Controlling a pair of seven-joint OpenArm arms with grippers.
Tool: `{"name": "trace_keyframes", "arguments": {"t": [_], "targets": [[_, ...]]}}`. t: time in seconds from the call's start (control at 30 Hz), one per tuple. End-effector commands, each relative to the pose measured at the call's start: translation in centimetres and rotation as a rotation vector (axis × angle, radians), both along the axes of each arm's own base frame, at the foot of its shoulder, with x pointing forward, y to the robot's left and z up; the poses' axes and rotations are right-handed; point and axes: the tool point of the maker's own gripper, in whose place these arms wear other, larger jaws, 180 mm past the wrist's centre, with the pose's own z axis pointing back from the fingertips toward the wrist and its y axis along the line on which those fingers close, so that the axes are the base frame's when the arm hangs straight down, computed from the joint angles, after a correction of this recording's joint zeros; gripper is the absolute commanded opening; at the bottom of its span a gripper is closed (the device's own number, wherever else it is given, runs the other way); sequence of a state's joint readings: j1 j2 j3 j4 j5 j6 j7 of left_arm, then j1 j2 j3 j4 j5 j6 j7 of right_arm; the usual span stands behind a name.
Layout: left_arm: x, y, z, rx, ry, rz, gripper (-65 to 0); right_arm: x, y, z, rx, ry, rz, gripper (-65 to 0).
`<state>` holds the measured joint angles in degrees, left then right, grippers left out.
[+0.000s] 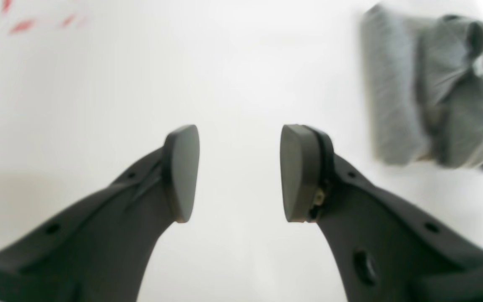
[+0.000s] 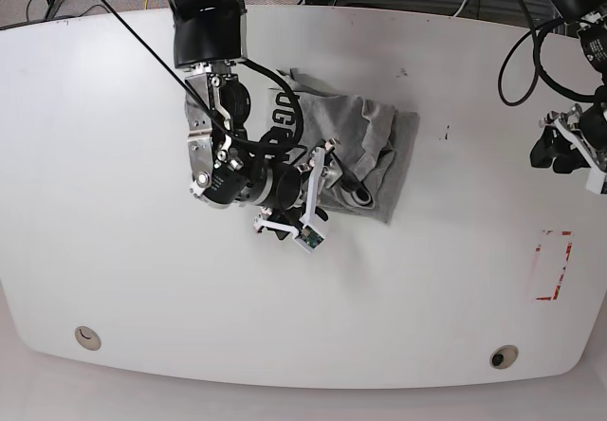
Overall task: Fold the T-shirt properly
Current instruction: 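Press the folded grey shirt down with the right gripper while left approaches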
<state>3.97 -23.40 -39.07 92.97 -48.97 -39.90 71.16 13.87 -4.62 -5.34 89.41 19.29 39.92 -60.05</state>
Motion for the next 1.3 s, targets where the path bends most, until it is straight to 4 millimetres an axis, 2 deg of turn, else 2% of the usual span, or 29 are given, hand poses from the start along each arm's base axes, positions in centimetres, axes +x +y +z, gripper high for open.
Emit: {"name": "trace_keyframes", "arguments": {"t": [0.0,0.23,0.37,0.53,0.63,0.83,0.93,0.97,1.1,1.27], "targets": [[0.3,0.5,1.3,0.015,-0.041,-0.001,-35.7,1.5,1.3,1.6,0.054,-0.037,0.005,-21.1],[-0.9,0.6,0.3,0.014,-0.006,0.003,-35.7,2.1,3.3,0.2,0.091,0.0,0.042,-21.1],[-1.2,0.6,0.1,0.014,0.003,0.003,-35.7,1.5,4.4,-1.1,0.093,0.033,0.072,-21.2],[-1.3,0.6,0.0,0.013,0.007,0.004,-35.7,0.8,5.6,-1.7,0.112,0.038,0.098,-21.6],[-1.3,0.6,-0.1,0.012,0.009,0.004,-35.7,0.5,6.2,-1.7,0.124,0.034,0.11,-28.1],[-1.3,0.6,-0.2,0.014,0.015,0.003,-35.7,0.7,6.2,-1.4,0.137,0.021,0.103,-64.7],[-1.3,0.5,-0.4,0.012,0.018,0.001,-35.7,0.8,6.1,-1.1,0.137,0.011,0.102,-65.0],[-1.3,0.5,-0.4,0.012,0.018,0.001,-35.7,1.0,5.9,-0.6,0.139,-0.005,0.101,-63.6],[-1.4,0.5,-0.4,0.013,0.02,0.001,-35.7,0.8,4.9,0.6,0.132,-0.058,0.099,-65.0],[-1.4,0.2,-0.7,0.002,0.021,0.002,-35.7,0.2,4.7,3.6,0.115,-0.148,0.117,-65.0]]}}
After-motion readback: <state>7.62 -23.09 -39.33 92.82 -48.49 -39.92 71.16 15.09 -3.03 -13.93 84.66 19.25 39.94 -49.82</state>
